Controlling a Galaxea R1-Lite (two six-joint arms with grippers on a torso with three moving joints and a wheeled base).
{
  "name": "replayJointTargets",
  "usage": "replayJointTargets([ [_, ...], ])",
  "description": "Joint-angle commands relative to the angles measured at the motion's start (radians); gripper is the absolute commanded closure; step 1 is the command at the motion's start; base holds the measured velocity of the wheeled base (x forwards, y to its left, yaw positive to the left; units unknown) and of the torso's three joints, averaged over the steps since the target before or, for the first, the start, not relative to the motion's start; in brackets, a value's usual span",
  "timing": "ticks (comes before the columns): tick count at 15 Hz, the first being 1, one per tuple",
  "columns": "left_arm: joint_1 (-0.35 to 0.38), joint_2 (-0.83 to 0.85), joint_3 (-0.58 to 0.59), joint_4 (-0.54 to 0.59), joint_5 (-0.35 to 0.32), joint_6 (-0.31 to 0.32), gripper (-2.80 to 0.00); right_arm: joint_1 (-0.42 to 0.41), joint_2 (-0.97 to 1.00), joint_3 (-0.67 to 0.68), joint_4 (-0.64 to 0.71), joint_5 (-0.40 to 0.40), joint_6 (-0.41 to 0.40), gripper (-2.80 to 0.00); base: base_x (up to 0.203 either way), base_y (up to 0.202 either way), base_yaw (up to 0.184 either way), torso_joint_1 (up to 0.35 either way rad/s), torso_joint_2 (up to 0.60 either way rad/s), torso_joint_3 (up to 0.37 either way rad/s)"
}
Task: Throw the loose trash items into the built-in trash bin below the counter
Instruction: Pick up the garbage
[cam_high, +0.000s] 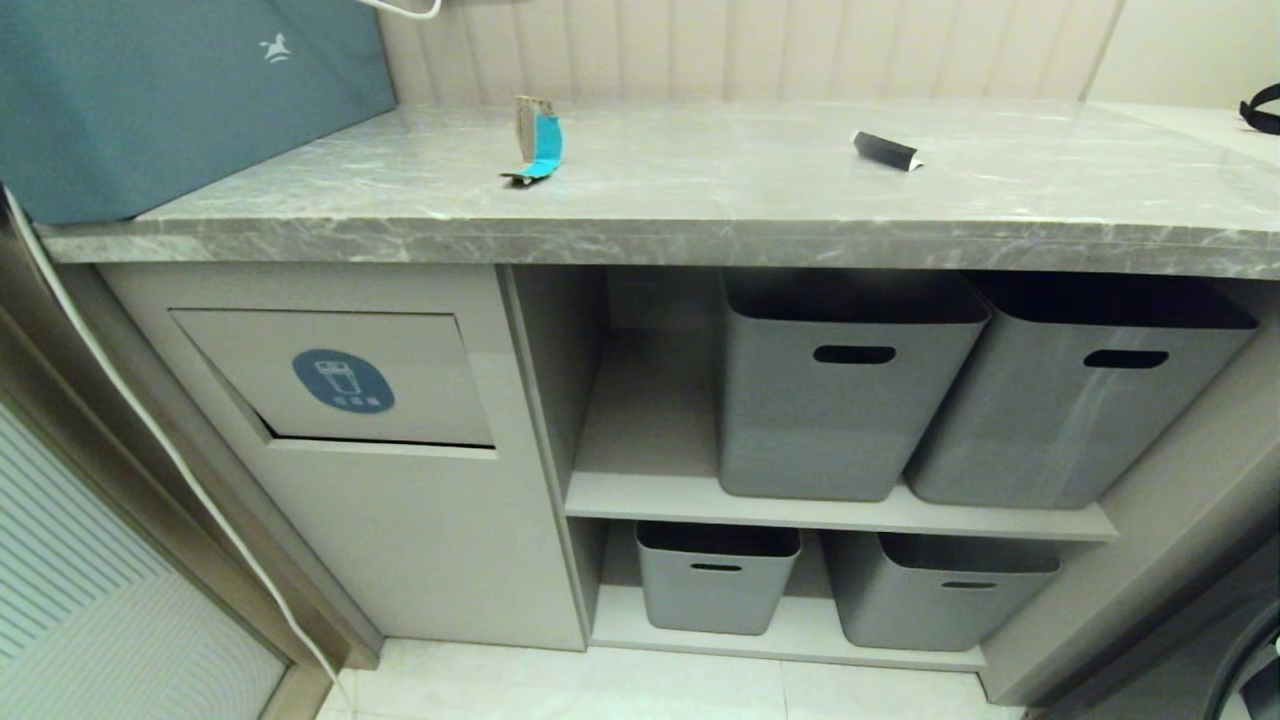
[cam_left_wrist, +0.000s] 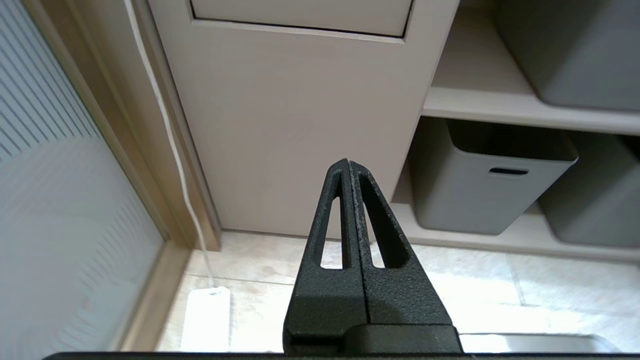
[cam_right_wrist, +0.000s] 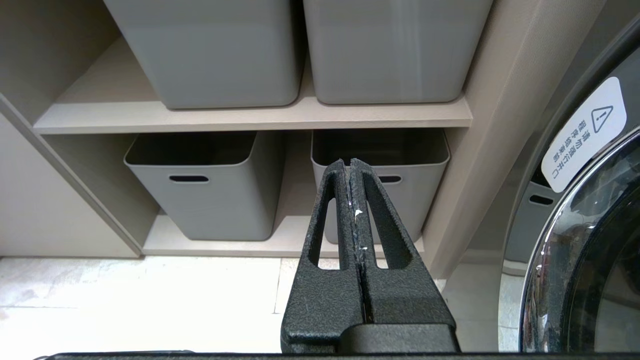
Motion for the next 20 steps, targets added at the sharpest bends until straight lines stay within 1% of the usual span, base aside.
replayJointTargets([
  [1,0.0,0.001,0.002,0.004,-0.003,0.031,0.0,0.0,0.0,0.002,0.0,0.0,0.001,0.0,0.0,0.0,0.0,0.0,0.0,0.0],
  [2,0.0,0.001,0.002,0.003,-0.015,0.057,0.0,0.0,0.0,0.002,0.0,0.0,0.001,0.0,0.073,0.0,-0.008,-0.002,0.0,0.011],
  [3,0.0,0.001,0.002,0.001,-0.024,0.063,0.0,0.0,0.0,0.002,0.0,0.0,0.001,0.0,0.147,0.0,0.001,0.007,0.01,0.007],
  [11,0.0,0.001,0.002,0.002,-0.021,0.058,0.0,0.0,0.0,0.002,0.0,0.0,0.001,0.0,0.184,0.0,0.001,0.004,0.0,0.002],
  [15,0.0,0.001,0.003,0.002,-0.021,0.057,0.0,0.0,0.0,0.002,0.0,0.001,-0.004,0.0,0.0,0.0,0.0,0.028,-0.08,-0.057],
  [20,0.0,0.001,0.002,0.002,-0.021,0.057,0.0,0.0,0.0,0.002,0.0,0.003,-0.004,0.0,0.0,0.0,0.0,0.144,-0.41,-0.262],
])
